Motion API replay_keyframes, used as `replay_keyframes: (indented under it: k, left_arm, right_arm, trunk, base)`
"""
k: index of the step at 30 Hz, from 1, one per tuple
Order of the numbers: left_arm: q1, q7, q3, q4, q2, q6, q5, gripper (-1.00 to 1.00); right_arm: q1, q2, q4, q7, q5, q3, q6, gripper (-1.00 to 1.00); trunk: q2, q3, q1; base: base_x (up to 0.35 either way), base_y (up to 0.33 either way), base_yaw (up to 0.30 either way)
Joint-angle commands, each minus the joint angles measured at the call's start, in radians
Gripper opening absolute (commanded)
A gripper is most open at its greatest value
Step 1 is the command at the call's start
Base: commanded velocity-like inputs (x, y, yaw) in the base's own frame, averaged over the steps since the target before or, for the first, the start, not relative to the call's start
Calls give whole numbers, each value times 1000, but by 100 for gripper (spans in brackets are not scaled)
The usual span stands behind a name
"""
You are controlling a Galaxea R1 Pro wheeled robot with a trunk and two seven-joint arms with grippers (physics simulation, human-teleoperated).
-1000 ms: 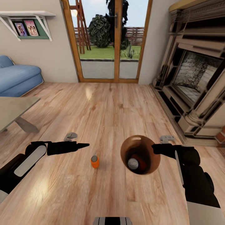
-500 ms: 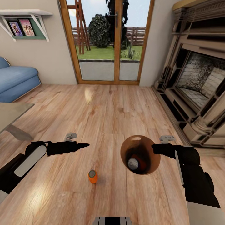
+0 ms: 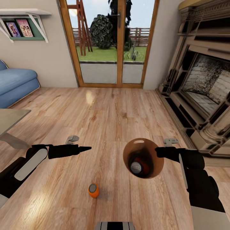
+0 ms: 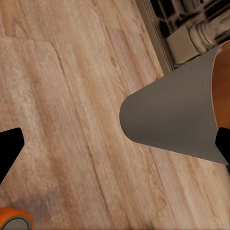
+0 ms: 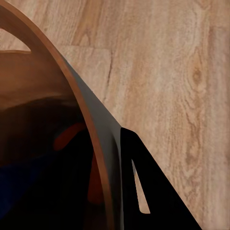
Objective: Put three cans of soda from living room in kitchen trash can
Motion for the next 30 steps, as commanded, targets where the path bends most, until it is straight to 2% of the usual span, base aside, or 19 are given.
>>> replay_keyframes:
  k: [1,20,30]
  left_arm:
    - [0,0,0,0,0,0,0,100]
    - [0,0,0,-2,0,0,1,100]
    - [0,1,0,-1,0,-2,0,100]
  right_arm:
    - [0,0,0,0,-19,0,3,-100]
    - [0,1,0,0,-19,0,3,-100]
    - [0,0,0,0,-19,-1,3,-100]
  trunk:
    - [0,0,0]
    - [0,0,0]
    - [0,-15,0]
  base:
    - [2,0,0]
    - [0,0,0]
    - [0,0,0]
